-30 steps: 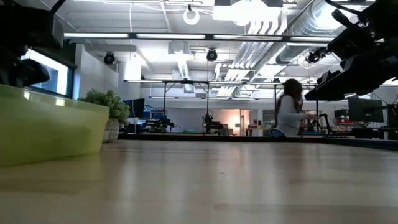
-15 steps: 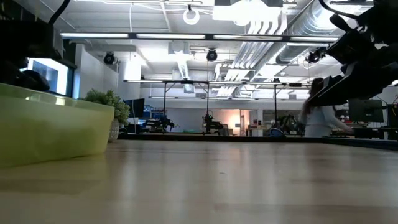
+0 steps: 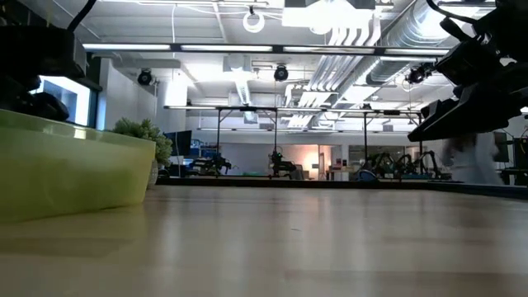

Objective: Roll microfiber towels into tight, uniform cylinder then place into a basket
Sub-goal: Put the green towel into the yellow bin, then return to Home Position

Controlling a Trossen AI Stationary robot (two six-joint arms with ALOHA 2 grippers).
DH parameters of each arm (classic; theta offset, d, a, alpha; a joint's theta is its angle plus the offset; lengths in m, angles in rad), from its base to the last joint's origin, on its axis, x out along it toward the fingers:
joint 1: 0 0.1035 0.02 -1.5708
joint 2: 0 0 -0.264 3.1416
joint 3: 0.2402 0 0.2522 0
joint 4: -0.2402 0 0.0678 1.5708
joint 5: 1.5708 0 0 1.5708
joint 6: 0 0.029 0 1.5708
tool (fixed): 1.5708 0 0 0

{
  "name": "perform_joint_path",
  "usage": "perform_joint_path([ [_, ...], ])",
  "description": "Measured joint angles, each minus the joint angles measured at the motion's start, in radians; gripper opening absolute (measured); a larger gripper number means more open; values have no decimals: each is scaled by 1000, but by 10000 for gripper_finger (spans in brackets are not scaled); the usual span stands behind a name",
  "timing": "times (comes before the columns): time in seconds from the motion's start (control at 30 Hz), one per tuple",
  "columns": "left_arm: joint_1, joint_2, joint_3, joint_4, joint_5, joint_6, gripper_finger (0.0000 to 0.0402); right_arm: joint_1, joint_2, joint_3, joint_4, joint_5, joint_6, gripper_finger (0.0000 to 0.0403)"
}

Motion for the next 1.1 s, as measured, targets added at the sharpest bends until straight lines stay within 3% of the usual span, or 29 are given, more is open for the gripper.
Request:
perform_joint_path([
  [0.53,-16,-51,40,-95,66,-18,216,0,0,0,0,0,0,174],
  [0.67,-18,-150,41,-121,51,153,244,0,0,0,0,-1,0,174],
  [0.8,-18,-280,41,-134,-21,462,253,0,0,0,-2,-1,1,174],
  [0.97,-16,-419,42,-16,-222,784,254,0,0,1,-8,-1,1,174],
  [1.1,-15,-503,42,87,-401,955,254,0,0,1,-10,-1,0,174],
])
